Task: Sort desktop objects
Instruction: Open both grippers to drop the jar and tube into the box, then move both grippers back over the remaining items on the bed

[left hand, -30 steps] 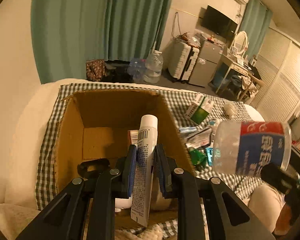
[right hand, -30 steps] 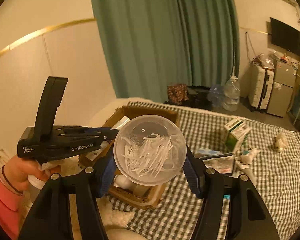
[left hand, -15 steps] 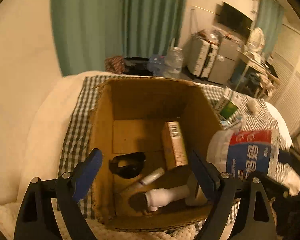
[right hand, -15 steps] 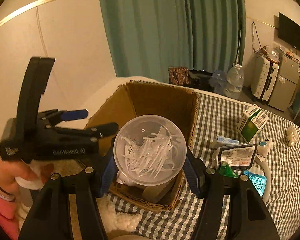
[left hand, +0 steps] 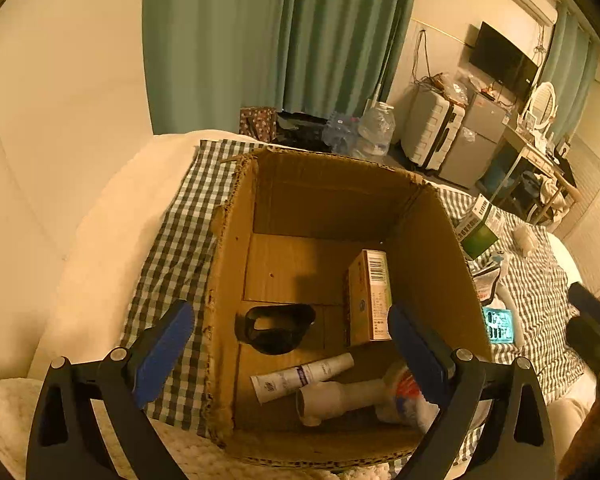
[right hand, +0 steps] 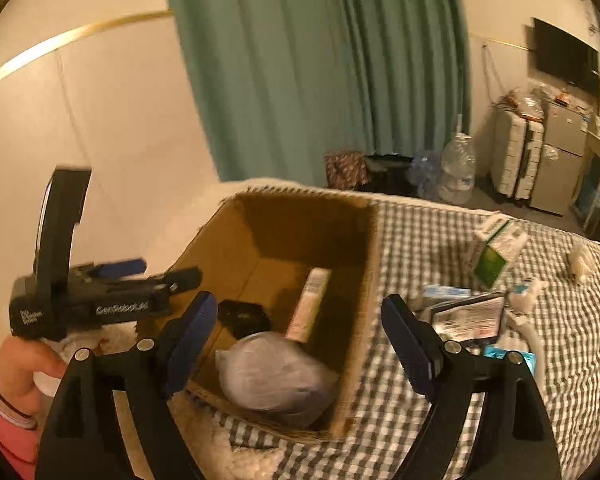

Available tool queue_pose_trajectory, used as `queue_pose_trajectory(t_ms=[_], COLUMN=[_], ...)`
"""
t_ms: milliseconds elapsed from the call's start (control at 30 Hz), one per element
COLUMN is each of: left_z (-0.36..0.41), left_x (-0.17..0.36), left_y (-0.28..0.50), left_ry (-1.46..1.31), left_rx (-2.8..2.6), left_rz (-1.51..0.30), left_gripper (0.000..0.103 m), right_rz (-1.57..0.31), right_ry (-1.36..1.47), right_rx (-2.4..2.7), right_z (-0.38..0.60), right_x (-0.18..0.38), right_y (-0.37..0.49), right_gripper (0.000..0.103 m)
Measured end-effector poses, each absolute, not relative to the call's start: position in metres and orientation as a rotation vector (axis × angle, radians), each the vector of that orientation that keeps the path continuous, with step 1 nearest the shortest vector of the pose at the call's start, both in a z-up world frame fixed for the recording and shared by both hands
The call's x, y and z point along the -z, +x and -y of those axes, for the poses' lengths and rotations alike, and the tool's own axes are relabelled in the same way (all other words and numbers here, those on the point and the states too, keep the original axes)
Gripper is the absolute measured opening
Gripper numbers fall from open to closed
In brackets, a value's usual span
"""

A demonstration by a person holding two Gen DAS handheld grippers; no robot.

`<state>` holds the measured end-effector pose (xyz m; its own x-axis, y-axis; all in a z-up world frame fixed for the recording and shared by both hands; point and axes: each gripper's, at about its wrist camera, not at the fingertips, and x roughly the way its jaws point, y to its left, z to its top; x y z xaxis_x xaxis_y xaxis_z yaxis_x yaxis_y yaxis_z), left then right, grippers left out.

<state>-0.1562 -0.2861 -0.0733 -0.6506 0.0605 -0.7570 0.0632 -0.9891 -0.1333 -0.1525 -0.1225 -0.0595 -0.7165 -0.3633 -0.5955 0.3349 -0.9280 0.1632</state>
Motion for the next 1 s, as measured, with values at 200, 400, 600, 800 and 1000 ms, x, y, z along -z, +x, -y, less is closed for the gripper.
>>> queue_pose_trajectory(t_ms=[200,400,600,800,1000], left_z=[0.257,0.206,0.135,0.053,-0.006], left_x=[0.063,0.045,0.052,0.074,0.123], left_y=[-0.147,-0.126,-0.115,-0.110,-0.117], left_ry=[1.303,1.281,1.318,1.356,1.417], left_rx=[2.898,2.989,3.001,3.014,3.006], left_rz=[-0.212,-0.202,-0.221,-0.188,-0.107], left_gripper=[0.100,0.103,0.103,0.103,0.103], right_rz=[0.186,0.290,0.364,0.384,0.350], right_ry=[0.947,0.928,0.865,0.910,1.017], right_rx=[2.742,2.972,3.078,3.075,3.017], right_z=[0.041,-0.061,-0.127,-0.160,-0.174], right_x=[0.055,0.044,0.040,0.076,0.125], right_y=[-0.141,-0.121,-0.107,-0.105,-0.113], right_gripper=[0.085,0.085,0.085,0.085,0.083])
